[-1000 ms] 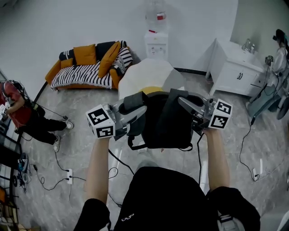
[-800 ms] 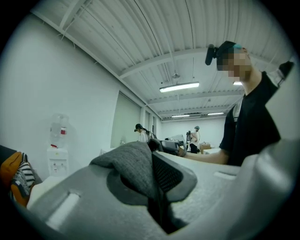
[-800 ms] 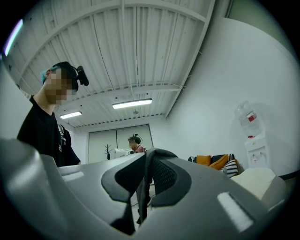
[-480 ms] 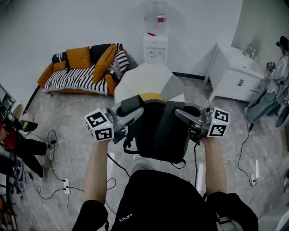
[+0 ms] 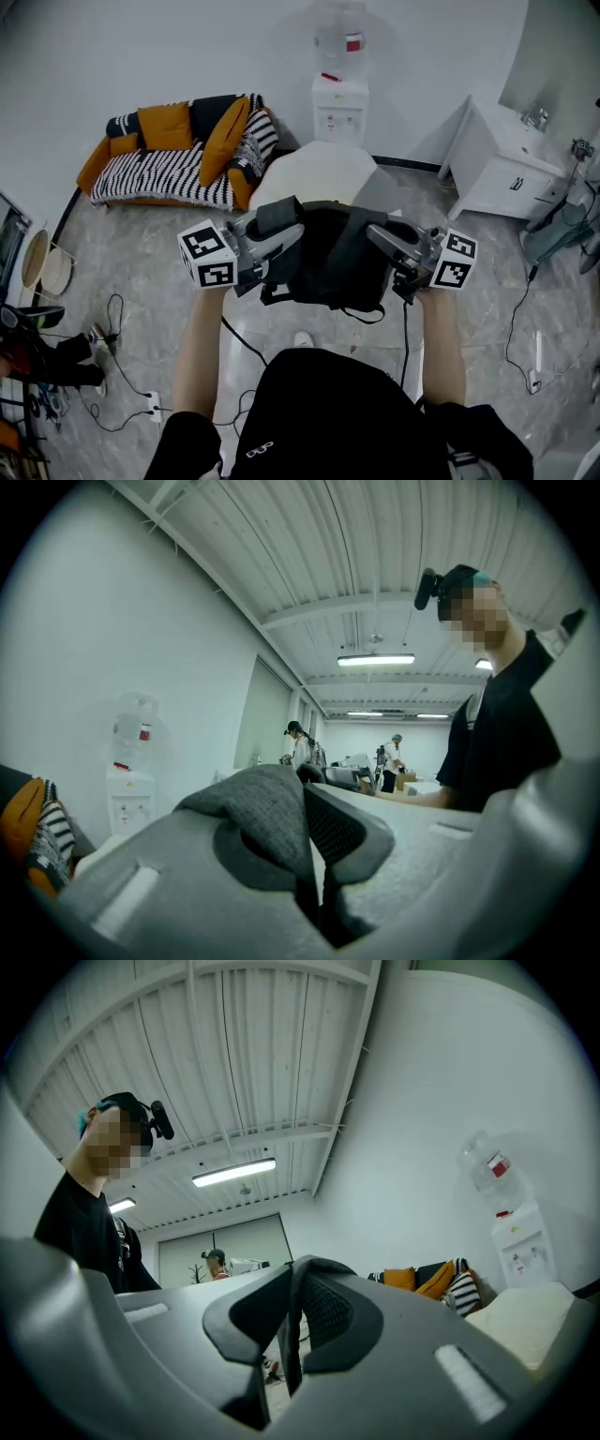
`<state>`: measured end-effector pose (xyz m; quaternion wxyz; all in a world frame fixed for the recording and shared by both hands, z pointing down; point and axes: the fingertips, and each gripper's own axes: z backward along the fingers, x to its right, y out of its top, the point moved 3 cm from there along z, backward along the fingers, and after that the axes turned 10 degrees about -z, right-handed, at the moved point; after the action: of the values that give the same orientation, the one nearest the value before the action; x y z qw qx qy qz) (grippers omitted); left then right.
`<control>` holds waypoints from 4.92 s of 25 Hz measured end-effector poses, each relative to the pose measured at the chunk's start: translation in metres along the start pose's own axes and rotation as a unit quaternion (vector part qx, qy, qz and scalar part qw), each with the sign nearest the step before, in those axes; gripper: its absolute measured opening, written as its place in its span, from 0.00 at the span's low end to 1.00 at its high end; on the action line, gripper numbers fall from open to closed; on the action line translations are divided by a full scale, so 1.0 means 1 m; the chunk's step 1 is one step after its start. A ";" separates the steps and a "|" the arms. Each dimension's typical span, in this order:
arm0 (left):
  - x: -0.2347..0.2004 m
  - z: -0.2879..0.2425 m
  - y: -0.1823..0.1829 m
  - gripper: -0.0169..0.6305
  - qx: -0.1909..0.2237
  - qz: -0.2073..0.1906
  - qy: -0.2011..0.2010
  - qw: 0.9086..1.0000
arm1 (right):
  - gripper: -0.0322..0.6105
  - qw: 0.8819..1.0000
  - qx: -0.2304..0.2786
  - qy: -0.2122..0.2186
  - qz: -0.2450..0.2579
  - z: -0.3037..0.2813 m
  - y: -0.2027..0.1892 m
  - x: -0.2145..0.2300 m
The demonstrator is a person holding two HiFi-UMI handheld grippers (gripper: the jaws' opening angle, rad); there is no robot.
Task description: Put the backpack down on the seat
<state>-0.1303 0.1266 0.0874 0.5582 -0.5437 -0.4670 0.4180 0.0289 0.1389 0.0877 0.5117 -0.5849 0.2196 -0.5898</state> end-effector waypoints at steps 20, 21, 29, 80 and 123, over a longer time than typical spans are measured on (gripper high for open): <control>-0.158 0.008 -0.036 0.07 0.028 0.024 -0.051 0.998 | 0.11 0.996 -0.036 -0.080 -0.008 -0.096 0.034 0.141; -0.160 0.007 -0.038 0.07 0.030 0.026 -0.054 0.998 | 0.11 0.996 -0.038 -0.083 -0.010 -0.095 0.033 0.143; -0.175 -0.004 -0.069 0.07 0.024 0.066 -0.075 0.995 | 0.11 0.990 -0.076 -0.111 -0.042 -0.089 0.015 0.169; -0.296 -0.116 -0.352 0.07 -0.088 0.295 -0.067 0.949 | 0.11 0.931 -0.131 -0.197 -0.280 -0.004 -0.185 0.460; -0.359 -0.209 -0.716 0.07 -0.244 0.371 -0.012 0.896 | 0.11 0.888 -0.099 -0.340 -0.294 0.047 -0.386 0.719</control>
<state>-0.0333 -0.3111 0.7830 0.2068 -0.7916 -0.3258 0.4738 0.0872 -0.3173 0.7629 0.2977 -0.8350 -0.0921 -0.4535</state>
